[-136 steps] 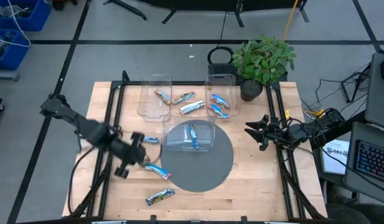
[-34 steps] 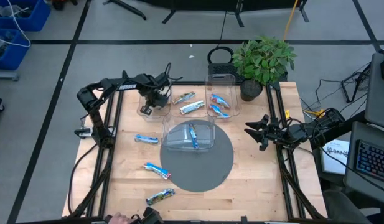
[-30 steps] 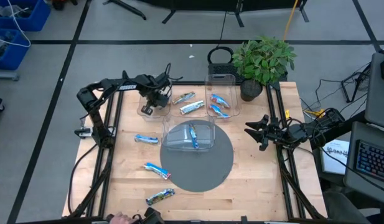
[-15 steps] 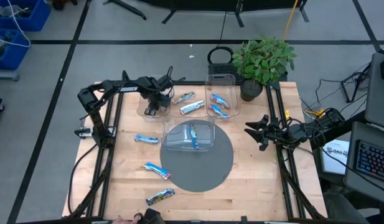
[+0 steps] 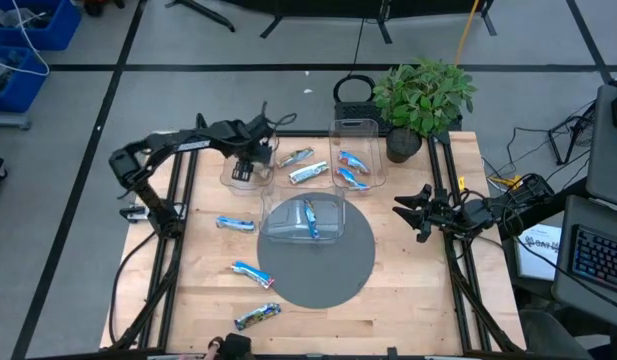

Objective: Pick and place Granola Bars by type
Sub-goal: Put the yellow granola bar into the top left transparent bin

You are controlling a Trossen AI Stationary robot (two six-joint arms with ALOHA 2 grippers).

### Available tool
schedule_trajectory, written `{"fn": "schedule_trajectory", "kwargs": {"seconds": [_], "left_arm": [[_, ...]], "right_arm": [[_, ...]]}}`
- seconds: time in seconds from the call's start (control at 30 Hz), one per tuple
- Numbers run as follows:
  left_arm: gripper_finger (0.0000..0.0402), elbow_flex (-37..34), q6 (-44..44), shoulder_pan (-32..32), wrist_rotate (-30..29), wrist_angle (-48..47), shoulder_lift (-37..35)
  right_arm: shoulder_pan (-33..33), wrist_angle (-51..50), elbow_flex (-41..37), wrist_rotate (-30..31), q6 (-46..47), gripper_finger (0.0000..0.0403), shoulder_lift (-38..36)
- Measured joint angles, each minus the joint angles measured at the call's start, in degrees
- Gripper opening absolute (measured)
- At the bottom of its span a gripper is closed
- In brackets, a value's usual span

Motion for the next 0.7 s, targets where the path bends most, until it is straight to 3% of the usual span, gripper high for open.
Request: {"fn": "schedule_trajectory", "kwargs": {"seconds": [0.17,0.33,0.7], "left_arm": [[0.0259,1.96,-1.36,-0.20,-2.02,-0.20,-6.84],[0.0258,6.60,-8.27,-1.45,-6.37,-0.60,-12.54],[0.0270,26.07,-28.75,-5.54,-16.44,-4.36,-12.91]], "right_arm": [[0.00,0.01,0.01,0.00,-0.01,0.0171,0.00],[0.01,-0.01,0.01,0.00,0.00,0.0171,-0.01],[0.00,-0.01,0.00,0.01,0.00,0.0171,-0.02]]}}
